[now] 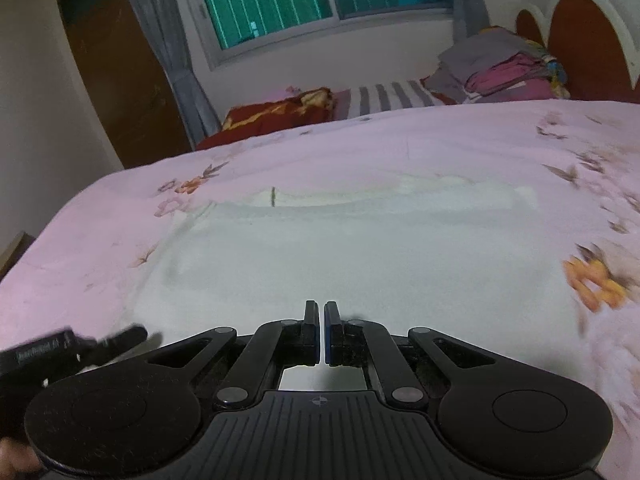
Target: Fold small clothes
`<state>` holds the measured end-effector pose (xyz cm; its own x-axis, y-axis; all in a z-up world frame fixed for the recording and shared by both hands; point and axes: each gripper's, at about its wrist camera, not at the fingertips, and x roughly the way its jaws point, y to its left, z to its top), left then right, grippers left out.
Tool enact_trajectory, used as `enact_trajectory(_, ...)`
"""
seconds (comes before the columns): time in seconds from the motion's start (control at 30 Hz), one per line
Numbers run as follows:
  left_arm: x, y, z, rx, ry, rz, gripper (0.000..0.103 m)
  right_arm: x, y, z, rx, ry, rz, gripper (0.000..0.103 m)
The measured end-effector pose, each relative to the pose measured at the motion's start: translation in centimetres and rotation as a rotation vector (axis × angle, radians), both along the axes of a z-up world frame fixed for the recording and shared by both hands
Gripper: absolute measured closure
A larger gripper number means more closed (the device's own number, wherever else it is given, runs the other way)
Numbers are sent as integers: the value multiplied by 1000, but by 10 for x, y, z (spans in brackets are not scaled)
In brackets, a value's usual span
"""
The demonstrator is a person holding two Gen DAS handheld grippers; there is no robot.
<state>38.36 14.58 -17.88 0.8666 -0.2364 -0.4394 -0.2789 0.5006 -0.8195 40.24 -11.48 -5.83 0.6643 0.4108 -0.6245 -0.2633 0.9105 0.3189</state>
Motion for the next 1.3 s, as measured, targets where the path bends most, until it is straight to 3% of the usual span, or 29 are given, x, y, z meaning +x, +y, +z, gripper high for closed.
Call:
enact_trajectory(0.17, -5, -9, 15, 105, -44, -10, 95, 24, 16, -22, -95, 50, 8, 103)
enact_trajectory(0.23, -3, -8, 12, 112, -3, 18, 86, 24, 14, -25, -93, 50, 4, 103)
enact_trajectory(0.37, 0, -4, 12, 104, 0, 58, 84, 24, 18, -19, -52, 11, 37, 103)
enact_trajectory(0.4, 3, -5, 14, 111, 3, 60, 84, 29, 20, -27, -64, 48, 44, 103)
enact_trajectory(0.47, 7, -7, 20, 136, 8, 30, 98, 33, 19, -32, -54, 42, 45, 103)
enact_trajectory(0.57, 12, -23, 50, 231, -34, -36, 96, 36, 15, -30, -37, 57, 59, 103)
enact_trajectory(0.67, 25, -61, 87, 378, -67, -174, 96, 38, -8, -24, 56, 73, 32, 103)
enact_trajectory(0.73, 32, -90, 105, 433, -96, -261, 96, 37, -33, -18, 120, 71, -16, 103)
enact_trajectory(0.87, 40, -158, 128, 492, -138, -415, 96, 30, -97, -6, 227, 60, -119, 103)
enact_trajectory(1.0, 49, -221, 122, 497, -117, -543, 95, 21, -163, 7, 285, 36, -213, 103)
enact_trajectory(1.07, 62, -257, 104, 482, -29, -653, 75, 19, -188, 9, 300, 48, -247, 103)
enact_trajectory(1.1, 72, -271, 94, 472, 34, -710, 56, 17, -200, 9, 295, 52, -268, 103)
enact_trajectory(1.13, 71, -280, 89, 462, 83, -731, 54, 16, -211, 9, 296, 63, -282, 103)
enact_trajectory(1.23, 54, -260, 103, 428, -23, -682, 53, 12, -232, 8, 303, 98, -299, 102)
enact_trajectory(1.3, 47, -236, 110, 476, -40, -598, 54, 7, -239, 13, 305, 79, -276, 83)
